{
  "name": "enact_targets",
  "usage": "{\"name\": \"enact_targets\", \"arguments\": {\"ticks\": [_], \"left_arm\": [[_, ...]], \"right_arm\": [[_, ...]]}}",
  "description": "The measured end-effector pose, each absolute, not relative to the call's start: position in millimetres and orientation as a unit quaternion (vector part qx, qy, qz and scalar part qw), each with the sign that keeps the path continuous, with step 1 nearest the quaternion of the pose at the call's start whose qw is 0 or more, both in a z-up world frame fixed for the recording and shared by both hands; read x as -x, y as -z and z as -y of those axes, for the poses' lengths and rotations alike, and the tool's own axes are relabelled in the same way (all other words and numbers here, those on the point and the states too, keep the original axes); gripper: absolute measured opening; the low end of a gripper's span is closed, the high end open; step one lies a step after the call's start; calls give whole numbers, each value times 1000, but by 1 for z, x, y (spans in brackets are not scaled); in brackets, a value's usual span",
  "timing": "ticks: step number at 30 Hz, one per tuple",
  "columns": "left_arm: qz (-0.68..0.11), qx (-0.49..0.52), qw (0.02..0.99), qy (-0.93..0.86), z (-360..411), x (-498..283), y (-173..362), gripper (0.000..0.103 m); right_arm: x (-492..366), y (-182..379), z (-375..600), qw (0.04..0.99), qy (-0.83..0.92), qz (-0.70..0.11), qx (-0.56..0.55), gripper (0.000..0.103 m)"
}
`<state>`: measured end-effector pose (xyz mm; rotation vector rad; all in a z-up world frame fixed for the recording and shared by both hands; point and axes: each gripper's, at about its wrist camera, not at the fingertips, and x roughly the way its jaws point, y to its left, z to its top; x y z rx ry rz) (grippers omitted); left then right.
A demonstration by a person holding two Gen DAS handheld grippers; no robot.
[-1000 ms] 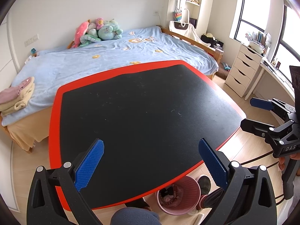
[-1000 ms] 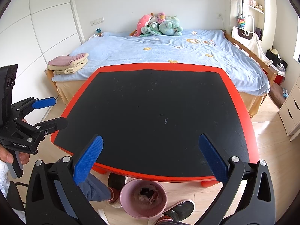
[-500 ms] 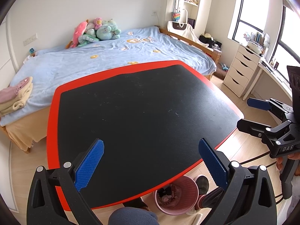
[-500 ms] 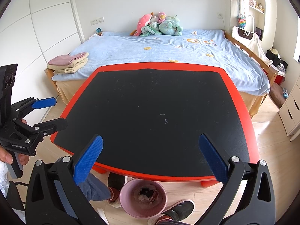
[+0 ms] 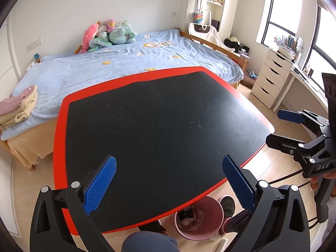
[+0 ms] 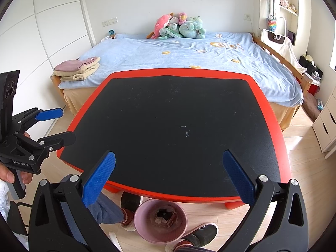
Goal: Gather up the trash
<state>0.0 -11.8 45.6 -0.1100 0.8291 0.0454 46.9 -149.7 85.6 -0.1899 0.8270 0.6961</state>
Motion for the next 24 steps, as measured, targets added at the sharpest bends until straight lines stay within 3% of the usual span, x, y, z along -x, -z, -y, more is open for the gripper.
{"name": "enact_targets", "arguments": {"ticks": [24], "left_arm": [[-408, 52, 911, -35, 6, -5, -37, 97]], "right_arm": [[-54, -78, 149, 848, -335, -400, 94, 100]]}}
